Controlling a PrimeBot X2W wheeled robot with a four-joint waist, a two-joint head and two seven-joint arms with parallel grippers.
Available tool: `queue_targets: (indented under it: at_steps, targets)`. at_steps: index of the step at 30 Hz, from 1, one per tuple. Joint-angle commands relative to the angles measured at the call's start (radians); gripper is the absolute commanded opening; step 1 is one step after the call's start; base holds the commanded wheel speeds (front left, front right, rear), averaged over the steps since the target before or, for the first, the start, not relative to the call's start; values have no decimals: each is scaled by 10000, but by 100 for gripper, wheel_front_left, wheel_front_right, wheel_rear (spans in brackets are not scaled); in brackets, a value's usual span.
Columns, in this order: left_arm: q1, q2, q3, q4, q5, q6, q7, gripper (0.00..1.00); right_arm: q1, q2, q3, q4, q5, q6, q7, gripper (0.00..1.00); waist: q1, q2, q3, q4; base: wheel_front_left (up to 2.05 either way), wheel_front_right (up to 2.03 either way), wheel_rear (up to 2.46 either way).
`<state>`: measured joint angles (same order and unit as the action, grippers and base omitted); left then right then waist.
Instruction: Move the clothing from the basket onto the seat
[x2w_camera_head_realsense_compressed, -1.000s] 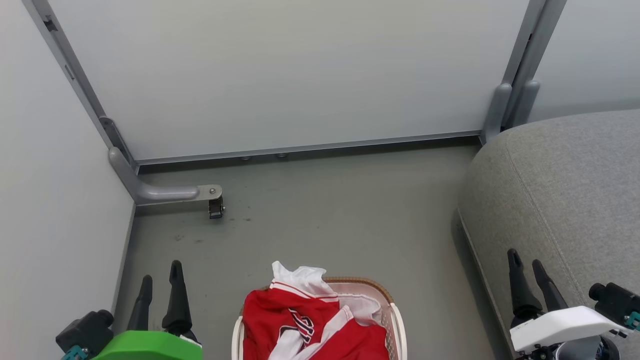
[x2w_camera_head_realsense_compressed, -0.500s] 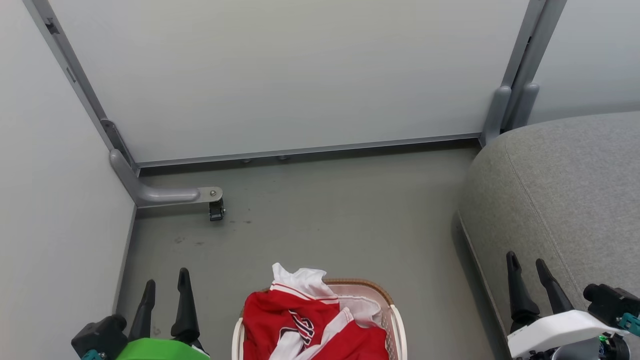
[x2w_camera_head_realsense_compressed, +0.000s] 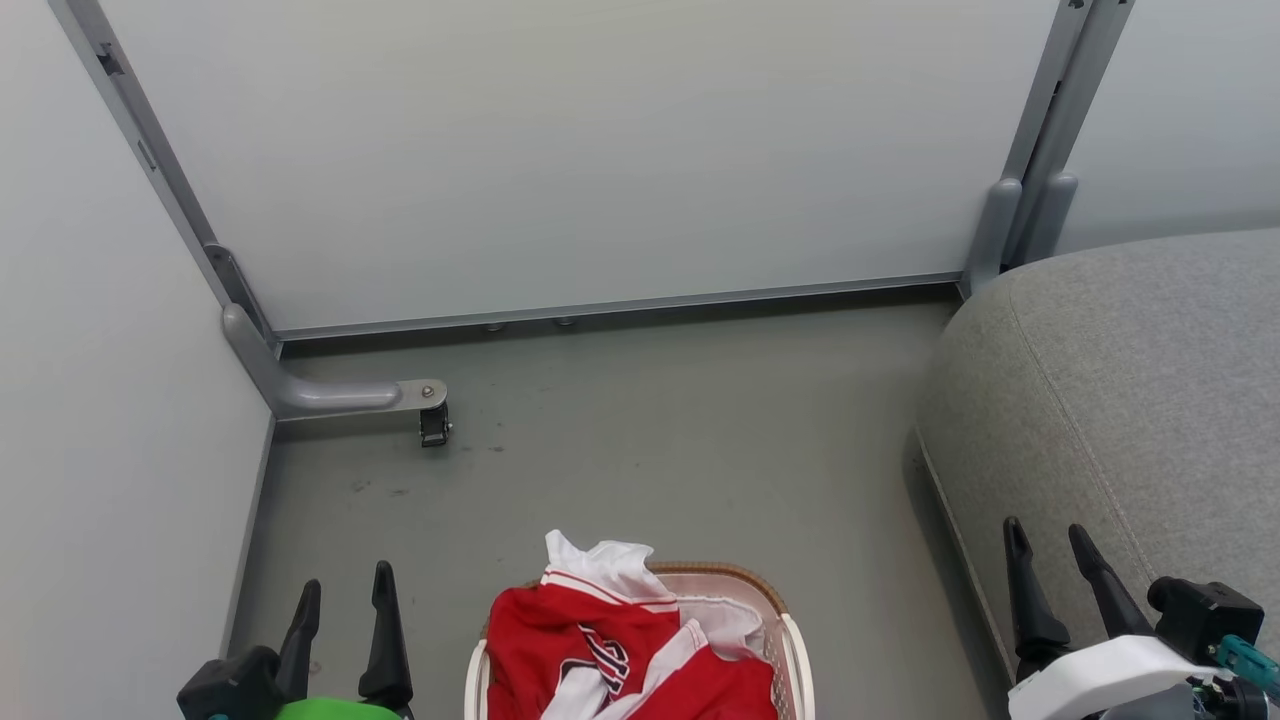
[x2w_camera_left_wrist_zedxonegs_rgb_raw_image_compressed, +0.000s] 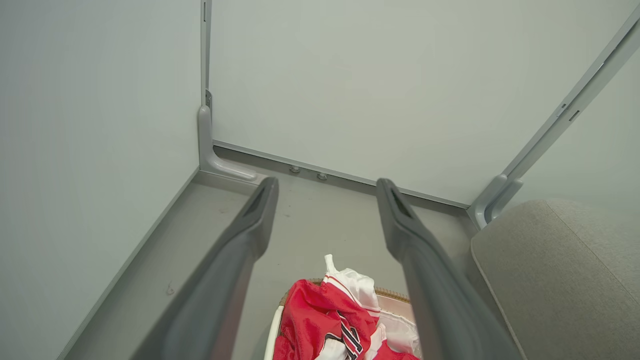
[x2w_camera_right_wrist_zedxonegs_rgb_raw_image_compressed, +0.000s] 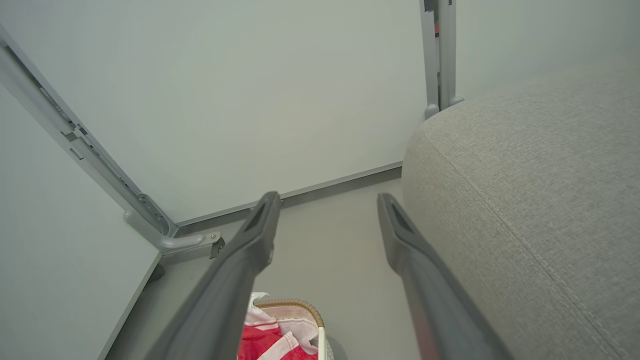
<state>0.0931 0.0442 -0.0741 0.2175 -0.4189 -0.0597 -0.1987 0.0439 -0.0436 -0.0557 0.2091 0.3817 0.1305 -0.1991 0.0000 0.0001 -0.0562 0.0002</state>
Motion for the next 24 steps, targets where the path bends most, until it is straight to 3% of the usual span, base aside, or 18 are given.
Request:
queue_targets:
  at_steps: [1, 24]
  targets:
    - [120, 77, -34, -20, 259, 84, -95, 100, 83, -64, -22, -25, -267, 3, -99, 100, 0, -1, -9, 2, 0, 0, 0]
    - [379, 88, -114, 52, 1832, 178, -560, 100, 241, -88, -65, 3, -2121, 4, -557, 100, 0, -1, -155, 17, 0, 0, 0]
